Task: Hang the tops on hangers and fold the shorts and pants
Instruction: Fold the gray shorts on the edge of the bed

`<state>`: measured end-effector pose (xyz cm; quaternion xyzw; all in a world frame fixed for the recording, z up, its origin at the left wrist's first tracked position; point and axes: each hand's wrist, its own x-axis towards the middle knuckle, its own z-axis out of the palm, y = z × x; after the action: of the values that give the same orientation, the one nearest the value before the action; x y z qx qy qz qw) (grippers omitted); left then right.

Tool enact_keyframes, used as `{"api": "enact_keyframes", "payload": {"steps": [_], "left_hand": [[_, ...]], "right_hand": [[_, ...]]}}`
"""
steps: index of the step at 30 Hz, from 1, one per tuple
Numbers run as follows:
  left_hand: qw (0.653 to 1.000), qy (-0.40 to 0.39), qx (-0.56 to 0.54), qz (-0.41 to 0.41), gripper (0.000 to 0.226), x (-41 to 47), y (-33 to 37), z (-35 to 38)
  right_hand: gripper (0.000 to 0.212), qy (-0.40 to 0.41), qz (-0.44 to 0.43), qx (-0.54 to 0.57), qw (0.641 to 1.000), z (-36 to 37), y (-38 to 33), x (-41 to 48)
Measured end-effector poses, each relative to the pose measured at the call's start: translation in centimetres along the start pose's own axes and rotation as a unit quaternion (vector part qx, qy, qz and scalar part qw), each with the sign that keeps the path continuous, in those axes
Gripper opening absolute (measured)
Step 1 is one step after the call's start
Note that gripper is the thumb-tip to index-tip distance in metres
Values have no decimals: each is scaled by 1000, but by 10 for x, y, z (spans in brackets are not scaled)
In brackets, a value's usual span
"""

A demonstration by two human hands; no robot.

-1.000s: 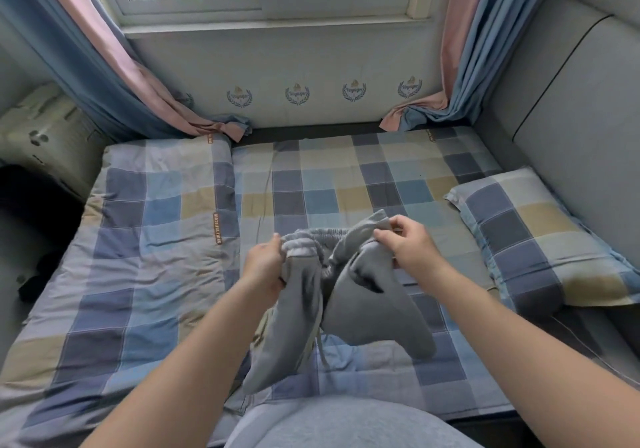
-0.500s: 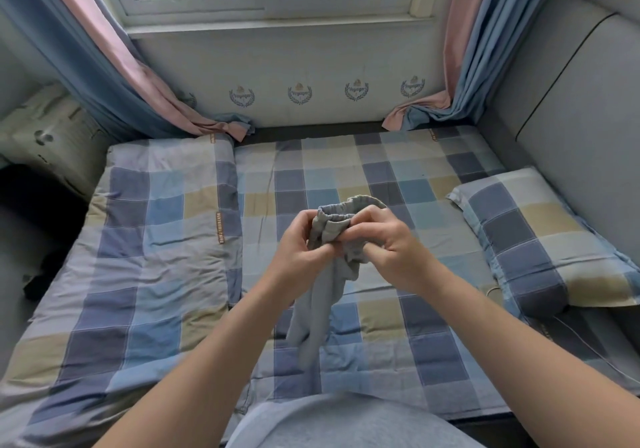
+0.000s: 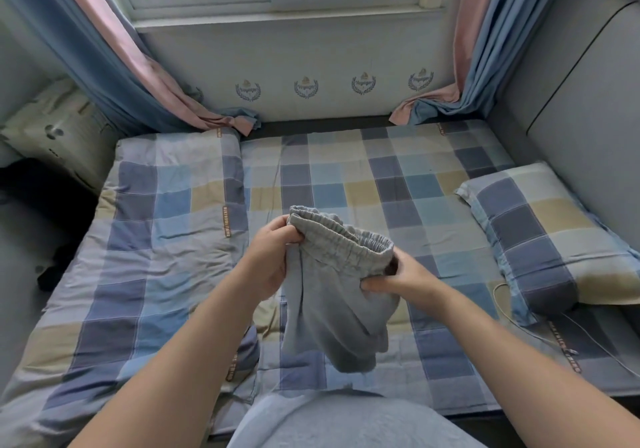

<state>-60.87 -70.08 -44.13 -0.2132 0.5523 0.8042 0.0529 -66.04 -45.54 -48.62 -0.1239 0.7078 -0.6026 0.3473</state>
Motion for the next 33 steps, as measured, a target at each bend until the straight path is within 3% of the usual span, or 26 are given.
{"api": "enact_keyframes", "payload": {"steps": [2, 5, 11, 18, 23, 27, 33], "left_hand": [[998, 19, 60, -25, 35, 5, -9, -10], [983, 59, 173, -36, 38, 11, -26, -27], [960, 90, 264, 5, 36, 27, -30, -27], [938, 111, 299, 139, 41, 57, 25, -14], [936, 101, 276, 193, 46, 61, 38, -16], [931, 94, 310, 169, 47, 56, 6, -30], [917, 73, 391, 29, 52, 52, -119, -63]], "right_hand": [[39, 61, -6, 19, 998, 3, 6, 6], [25, 93, -1, 80, 993, 0, 12, 12], [19, 116, 17, 75, 990, 0, 1, 30], [28, 169, -81, 19, 982, -17, -63, 56], [24, 186, -127, -37, 974, -22, -82, 57], [12, 198, -106, -157, 962, -17, -53, 50], [6, 193, -16, -343, 919, 12, 67, 32]]}}
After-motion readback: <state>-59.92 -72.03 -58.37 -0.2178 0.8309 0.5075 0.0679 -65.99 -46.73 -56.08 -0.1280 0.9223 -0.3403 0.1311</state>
